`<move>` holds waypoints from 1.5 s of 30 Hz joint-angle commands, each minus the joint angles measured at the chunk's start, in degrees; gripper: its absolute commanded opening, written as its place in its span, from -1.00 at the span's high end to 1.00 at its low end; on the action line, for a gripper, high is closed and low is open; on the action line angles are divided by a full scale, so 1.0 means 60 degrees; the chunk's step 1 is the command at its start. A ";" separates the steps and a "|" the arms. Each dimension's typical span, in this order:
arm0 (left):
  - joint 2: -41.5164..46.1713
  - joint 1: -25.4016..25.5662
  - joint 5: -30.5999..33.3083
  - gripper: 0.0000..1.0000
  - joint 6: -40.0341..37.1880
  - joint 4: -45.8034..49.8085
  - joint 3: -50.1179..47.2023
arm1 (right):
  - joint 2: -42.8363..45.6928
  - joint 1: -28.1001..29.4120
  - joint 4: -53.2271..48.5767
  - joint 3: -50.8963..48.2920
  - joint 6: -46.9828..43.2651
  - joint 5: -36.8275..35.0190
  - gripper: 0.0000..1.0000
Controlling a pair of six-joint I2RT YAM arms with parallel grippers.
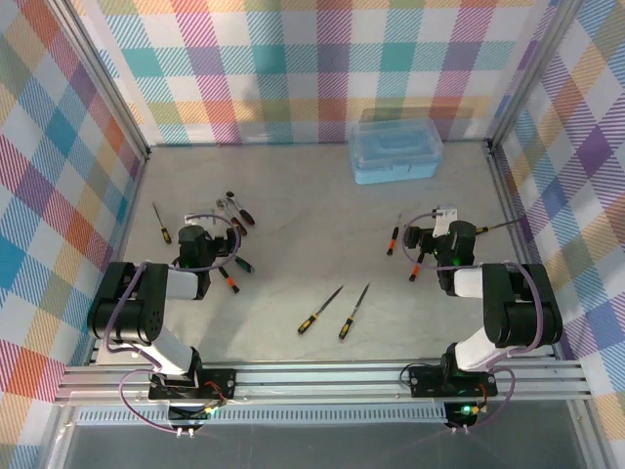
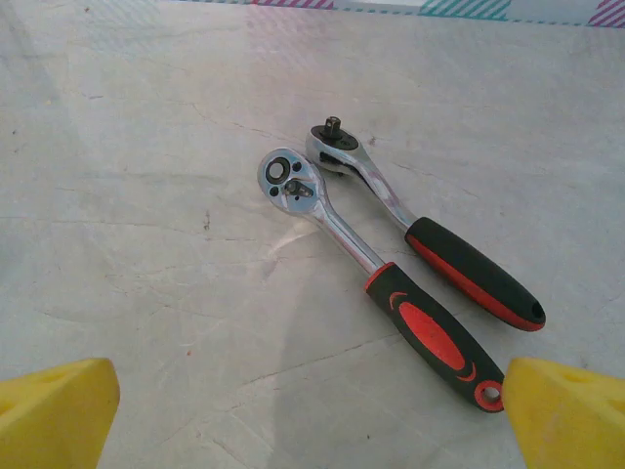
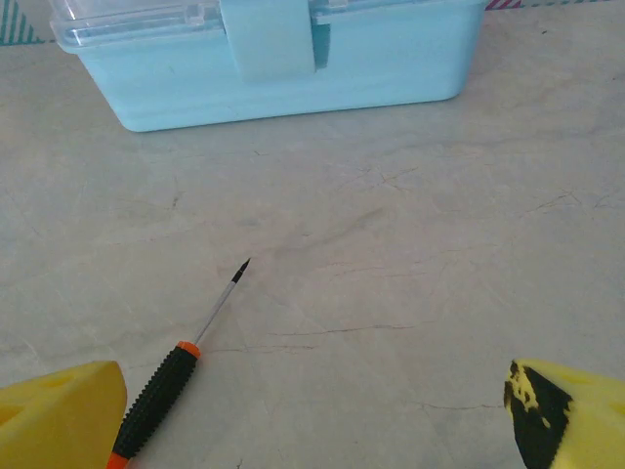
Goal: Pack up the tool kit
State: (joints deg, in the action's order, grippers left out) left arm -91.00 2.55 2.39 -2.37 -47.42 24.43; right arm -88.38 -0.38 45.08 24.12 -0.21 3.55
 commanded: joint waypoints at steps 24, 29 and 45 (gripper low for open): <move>0.0094 0.0079 -0.0068 -0.99 0.0058 -0.0052 -0.0020 | 0.0112 -0.0009 0.0001 0.0082 0.0014 0.0155 -0.98; 0.0094 0.0063 -0.0081 -0.99 0.0073 -0.0052 -0.0015 | 0.0123 -0.0009 0.0001 0.0082 0.0020 0.0166 -0.98; 0.4310 0.0118 -0.0527 -0.99 0.0168 0.4163 0.1044 | 0.2076 0.0258 -0.3279 0.1227 -0.0174 0.0071 -0.98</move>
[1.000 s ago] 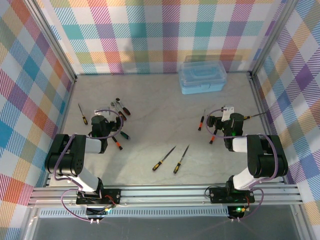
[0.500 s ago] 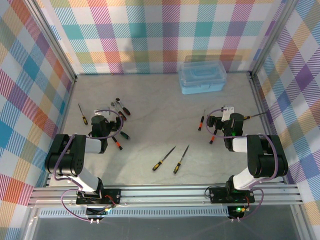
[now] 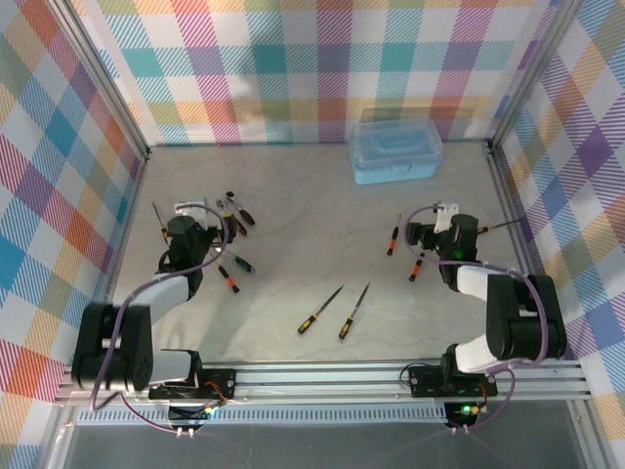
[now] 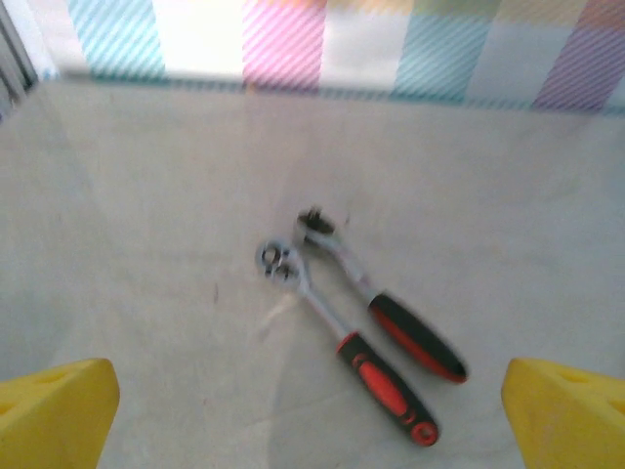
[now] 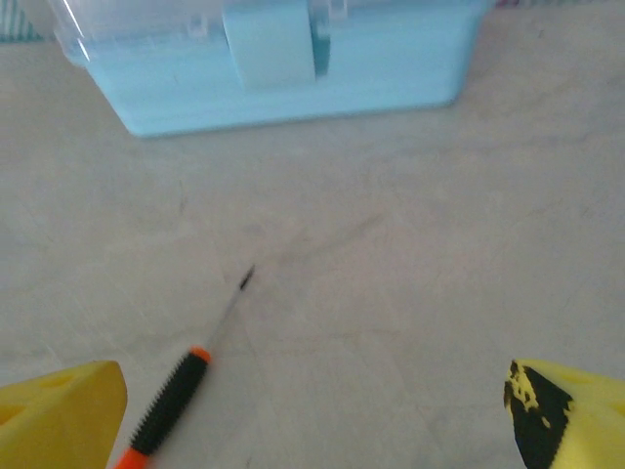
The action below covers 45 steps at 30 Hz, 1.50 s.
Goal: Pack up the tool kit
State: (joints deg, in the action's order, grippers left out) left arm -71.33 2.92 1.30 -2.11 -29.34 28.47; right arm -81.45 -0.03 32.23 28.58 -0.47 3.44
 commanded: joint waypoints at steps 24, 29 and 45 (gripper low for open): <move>0.6770 0.0131 0.1436 -0.99 0.6338 1.0853 0.4139 | 0.2319 0.1292 -1.0651 0.6185 0.5570 -0.1181 -0.98; 0.7372 0.0141 0.1261 -0.99 0.6097 1.0865 0.3856 | 0.1820 0.1287 -1.1294 0.6893 0.5801 -0.2284 -0.98; 0.5861 0.0144 -0.2449 -0.99 0.5669 0.9576 0.3222 | -0.4969 0.0905 -1.2044 1.3097 0.7508 -0.2193 -0.98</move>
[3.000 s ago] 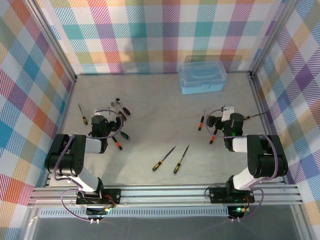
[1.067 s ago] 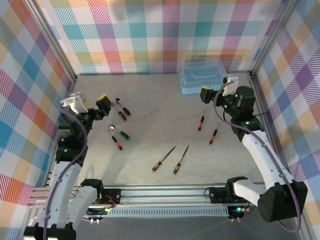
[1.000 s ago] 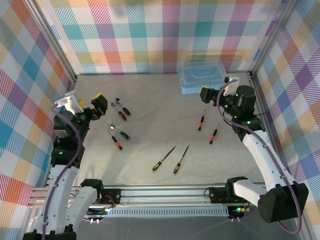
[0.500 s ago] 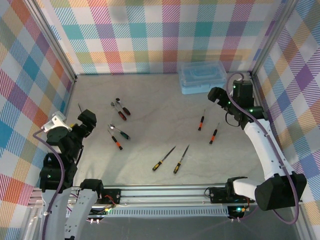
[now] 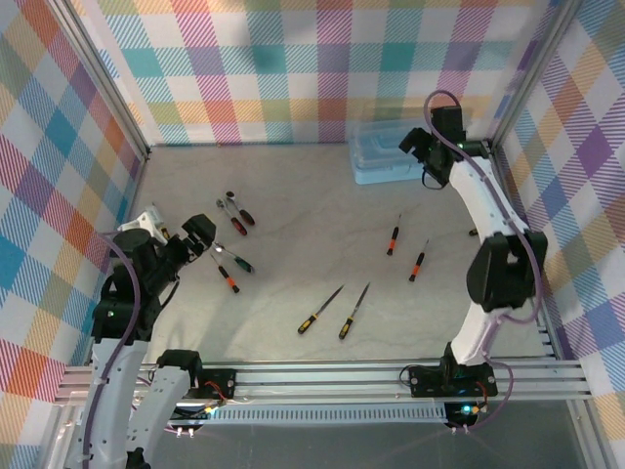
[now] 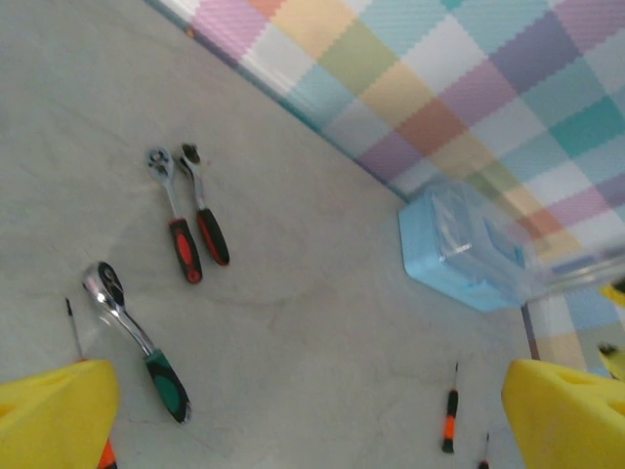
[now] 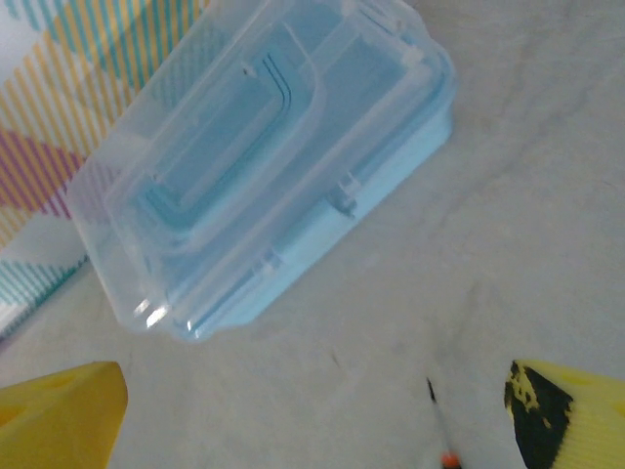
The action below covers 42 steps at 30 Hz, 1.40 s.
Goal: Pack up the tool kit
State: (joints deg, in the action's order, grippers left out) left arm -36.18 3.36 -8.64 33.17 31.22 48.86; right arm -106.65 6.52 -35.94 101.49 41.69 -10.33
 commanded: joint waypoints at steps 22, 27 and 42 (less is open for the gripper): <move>-0.1037 0.0087 -0.1429 -0.99 0.0141 -0.1530 -0.0439 | -0.6468 -0.0488 -0.2718 0.7047 0.1729 0.0998 -0.97; -0.1000 0.0085 -0.1354 -0.99 0.0110 -0.1416 -0.0413 | -0.6310 -0.0222 -0.2504 0.6500 0.0752 0.1718 -0.79; -0.1214 0.0093 -0.1438 -0.99 0.0151 -0.0725 0.0028 | -0.5348 0.1237 -0.2837 0.5007 -0.3520 0.3394 -0.59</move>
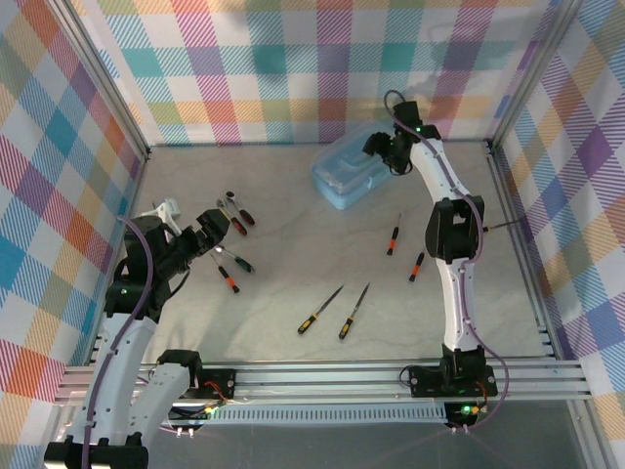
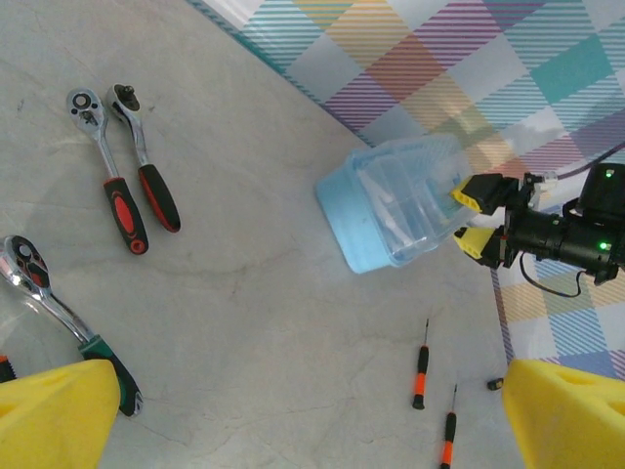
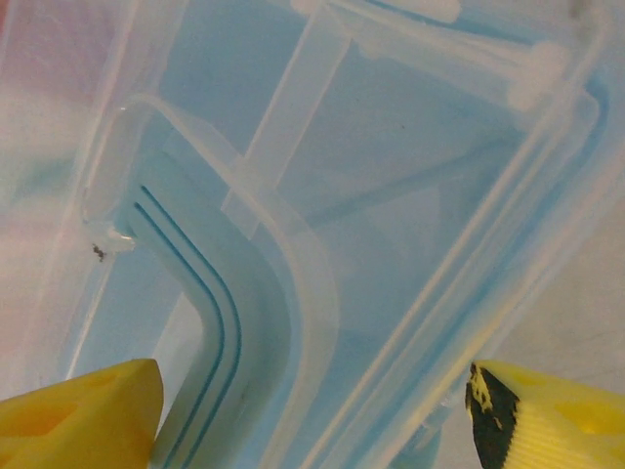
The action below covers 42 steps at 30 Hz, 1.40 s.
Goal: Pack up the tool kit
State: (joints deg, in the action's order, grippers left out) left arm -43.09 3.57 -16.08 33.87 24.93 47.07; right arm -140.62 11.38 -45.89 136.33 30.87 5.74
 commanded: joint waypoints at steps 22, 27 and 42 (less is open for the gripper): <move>-0.3600 0.3584 0.1666 -0.78 -0.1210 0.2184 0.3435 | 0.5362 0.1802 0.0006 -0.5838 -0.4211 0.1939 -0.64; -0.5312 0.3905 0.1608 -0.77 -0.1609 0.2818 0.4566 | 0.6991 0.1786 0.0684 -0.6907 -0.2943 0.0706 -0.67; -0.8639 0.5078 0.1701 -0.75 -0.2885 0.3462 0.6829 | 0.8584 0.1428 0.1349 -0.9573 -0.0570 -0.1555 -0.67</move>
State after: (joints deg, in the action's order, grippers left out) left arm -92.38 32.97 -6.07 19.40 43.31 85.08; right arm -89.10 20.12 -39.99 79.90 25.41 -6.79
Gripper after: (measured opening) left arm 0.879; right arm 0.832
